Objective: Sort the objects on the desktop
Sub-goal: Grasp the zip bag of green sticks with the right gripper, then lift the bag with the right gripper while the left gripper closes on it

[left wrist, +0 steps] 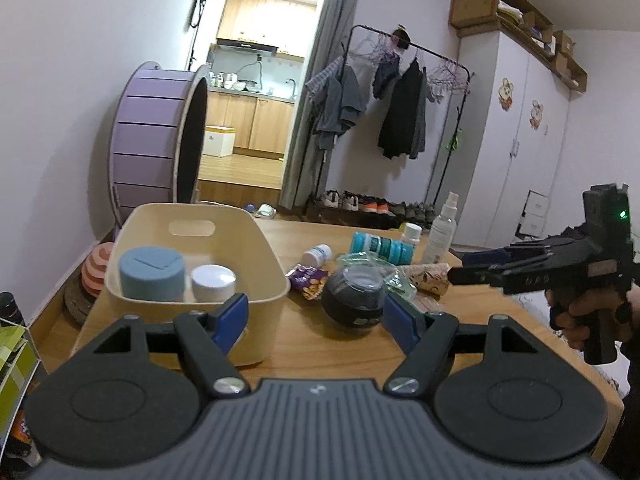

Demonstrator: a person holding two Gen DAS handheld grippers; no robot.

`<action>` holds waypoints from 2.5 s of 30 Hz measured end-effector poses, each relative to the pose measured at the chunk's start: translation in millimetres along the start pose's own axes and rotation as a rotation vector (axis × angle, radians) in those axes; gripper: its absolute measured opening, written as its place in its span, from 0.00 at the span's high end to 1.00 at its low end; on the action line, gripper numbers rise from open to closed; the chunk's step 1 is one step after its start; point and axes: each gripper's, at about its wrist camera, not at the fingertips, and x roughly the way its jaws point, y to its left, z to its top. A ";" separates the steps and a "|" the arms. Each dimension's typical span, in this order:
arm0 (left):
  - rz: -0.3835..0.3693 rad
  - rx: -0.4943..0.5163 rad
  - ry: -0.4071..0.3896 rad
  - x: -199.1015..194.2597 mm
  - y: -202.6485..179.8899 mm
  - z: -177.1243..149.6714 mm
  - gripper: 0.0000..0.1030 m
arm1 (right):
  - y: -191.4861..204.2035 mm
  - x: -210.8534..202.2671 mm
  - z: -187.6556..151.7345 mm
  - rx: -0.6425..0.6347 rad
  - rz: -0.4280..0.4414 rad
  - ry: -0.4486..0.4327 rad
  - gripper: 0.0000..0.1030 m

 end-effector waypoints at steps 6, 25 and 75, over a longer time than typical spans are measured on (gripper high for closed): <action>-0.001 0.012 0.018 6.5 -2.2 -2.9 0.29 | 14.5 16.9 -8.1 -0.135 0.006 0.040 0.24; -0.007 0.042 0.062 18.6 -12.1 -9.5 0.29 | 5.6 -21.0 12.0 0.028 0.104 -0.132 1.00; -0.169 0.219 -0.005 18.5 -57.3 -24.7 0.27 | 40.6 -76.8 18.6 -0.012 0.295 -0.239 0.99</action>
